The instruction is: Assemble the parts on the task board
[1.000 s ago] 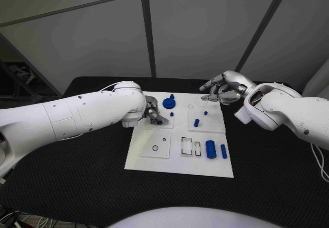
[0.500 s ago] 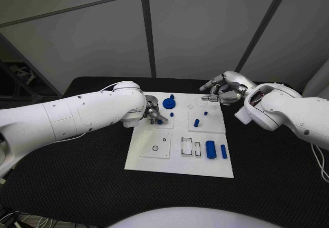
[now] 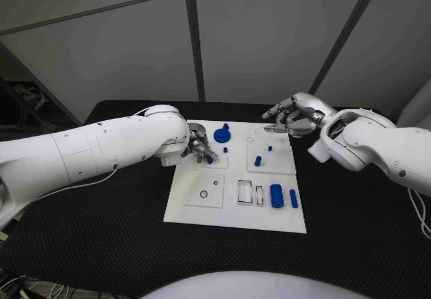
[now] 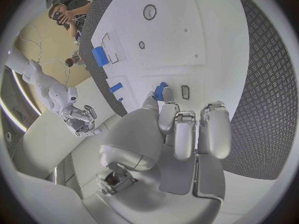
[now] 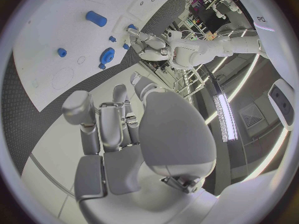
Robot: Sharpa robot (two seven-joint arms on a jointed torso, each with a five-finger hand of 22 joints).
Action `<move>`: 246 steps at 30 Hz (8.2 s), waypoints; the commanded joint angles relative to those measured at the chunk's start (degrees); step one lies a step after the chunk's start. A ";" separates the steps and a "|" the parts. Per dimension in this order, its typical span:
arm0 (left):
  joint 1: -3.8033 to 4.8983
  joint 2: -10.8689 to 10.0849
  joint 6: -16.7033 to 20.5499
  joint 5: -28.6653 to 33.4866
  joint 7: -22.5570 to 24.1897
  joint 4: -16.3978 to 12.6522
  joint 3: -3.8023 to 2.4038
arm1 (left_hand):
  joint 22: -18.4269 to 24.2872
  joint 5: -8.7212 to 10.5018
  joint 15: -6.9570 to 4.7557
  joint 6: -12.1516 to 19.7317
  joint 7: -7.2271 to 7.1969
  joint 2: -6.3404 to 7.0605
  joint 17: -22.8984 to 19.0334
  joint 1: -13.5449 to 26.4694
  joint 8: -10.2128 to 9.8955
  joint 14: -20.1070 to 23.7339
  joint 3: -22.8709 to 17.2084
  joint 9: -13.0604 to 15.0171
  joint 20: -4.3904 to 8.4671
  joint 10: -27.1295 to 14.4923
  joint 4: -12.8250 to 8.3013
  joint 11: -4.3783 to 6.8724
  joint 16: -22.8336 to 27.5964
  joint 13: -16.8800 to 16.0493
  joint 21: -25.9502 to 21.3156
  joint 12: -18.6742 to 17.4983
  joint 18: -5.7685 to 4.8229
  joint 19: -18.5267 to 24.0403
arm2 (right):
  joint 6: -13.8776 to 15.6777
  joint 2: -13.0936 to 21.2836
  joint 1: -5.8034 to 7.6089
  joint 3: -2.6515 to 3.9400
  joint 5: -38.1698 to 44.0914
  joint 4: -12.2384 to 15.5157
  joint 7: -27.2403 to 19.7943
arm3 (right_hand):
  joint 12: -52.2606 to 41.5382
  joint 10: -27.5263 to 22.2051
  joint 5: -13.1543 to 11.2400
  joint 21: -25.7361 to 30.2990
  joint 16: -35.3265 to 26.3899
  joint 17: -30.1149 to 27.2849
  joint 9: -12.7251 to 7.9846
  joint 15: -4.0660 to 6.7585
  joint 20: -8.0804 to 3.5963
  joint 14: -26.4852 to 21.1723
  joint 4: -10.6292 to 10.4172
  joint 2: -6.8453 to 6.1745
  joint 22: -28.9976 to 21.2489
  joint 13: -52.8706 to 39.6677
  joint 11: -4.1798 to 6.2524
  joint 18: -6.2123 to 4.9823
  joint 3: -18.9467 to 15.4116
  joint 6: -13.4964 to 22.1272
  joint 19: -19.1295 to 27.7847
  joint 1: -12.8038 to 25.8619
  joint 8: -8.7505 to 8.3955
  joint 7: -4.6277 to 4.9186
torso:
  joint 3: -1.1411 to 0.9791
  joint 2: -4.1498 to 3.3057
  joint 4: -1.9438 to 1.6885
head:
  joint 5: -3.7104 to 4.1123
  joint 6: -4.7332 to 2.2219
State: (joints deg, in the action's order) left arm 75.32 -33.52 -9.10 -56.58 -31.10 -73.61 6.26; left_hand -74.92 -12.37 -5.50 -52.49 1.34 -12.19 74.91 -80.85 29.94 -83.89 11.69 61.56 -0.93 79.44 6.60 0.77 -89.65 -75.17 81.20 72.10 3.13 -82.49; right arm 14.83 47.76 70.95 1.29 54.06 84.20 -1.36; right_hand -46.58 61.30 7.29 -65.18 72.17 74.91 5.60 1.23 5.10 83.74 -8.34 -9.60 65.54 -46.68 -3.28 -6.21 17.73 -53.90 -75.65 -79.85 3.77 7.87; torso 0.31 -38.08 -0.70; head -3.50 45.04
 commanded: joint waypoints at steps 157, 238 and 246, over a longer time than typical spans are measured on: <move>-5.32 -5.34 16.40 -15.69 0.87 -9.70 0.23 | -5.07 0.21 0.19 -1.81 0.08 3.99 15.09 18.94 0.76 -6.11 -32.25 -1.50 -0.30 2.43 -19.16 1.52 -0.35 -3.95 0.95 0.89 -0.46 -1.45 | -0.61 0.60 0.12 0.05 0.28 0.25 -0.20 | -0.33 -0.18 0.28 -0.04 -0.48 2.33 -0.05 -0.09 0.05 1.29 -0.42 -0.04 0.31 -0.09 0.16 0.28 -0.06 0.28 0.16 0.70 -0.04 0.03 | -0.04 -0.06 0.12 | -0.51 0.33; -0.14 1.04 -5.34 -6.96 1.38 9.87 -8.94 | -3.06 6.04 1.94 1.22 3.09 9.48 13.85 8.36 -10.26 -5.73 -9.82 -16.09 -1.76 0.11 5.98 -0.96 0.86 -1.93 -2.67 -1.91 0.27 0.05 | -1.17 0.03 0.12 0.03 0.31 -0.48 0.01 | 1.03 -1.28 0.25 1.26 -2.19 1.25 -0.07 -0.13 0.08 0.79 -0.70 -0.02 -0.82 1.42 0.14 -0.01 -0.07 0.40 0.99 0.82 -0.06 0.03 | -0.02 -0.08 0.14 | -0.48 -0.75; 0.25 5.10 -9.86 -6.83 1.75 17.17 -7.95 | -3.03 -1.06 2.35 0.30 3.17 9.84 13.81 10.27 -10.80 -5.70 -6.81 -18.99 -1.79 -0.07 7.14 -1.06 0.91 -1.97 -2.90 -1.84 0.39 0.21 | -1.10 -0.17 0.12 0.03 0.42 -0.52 0.04 | 1.03 -1.28 0.25 1.26 -2.19 1.25 -0.07 -0.13 0.08 0.79 -0.70 -0.02 -0.82 1.42 0.14 -0.01 -0.07 0.40 0.99 0.82 -0.06 0.03 | 0.01 -0.10 0.07 | -0.64 -0.89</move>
State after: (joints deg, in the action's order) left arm 75.46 -28.70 -14.68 -63.88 -30.24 -57.06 -1.70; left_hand -74.91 -12.24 -3.45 -51.77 4.43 -2.33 74.91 -71.19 19.31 -84.02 4.69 42.70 -2.59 79.48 13.69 0.13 -88.99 -74.97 78.62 70.28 3.12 -82.28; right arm 13.98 47.64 70.94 1.27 54.29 83.65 -1.14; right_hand -45.85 60.49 7.29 -64.09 70.37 74.90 5.60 1.23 5.32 83.74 -8.77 -9.63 64.75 -45.31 -3.07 -6.21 17.58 -53.90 -75.03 -79.46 3.77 7.87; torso 0.30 -38.17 -0.54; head -4.07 44.17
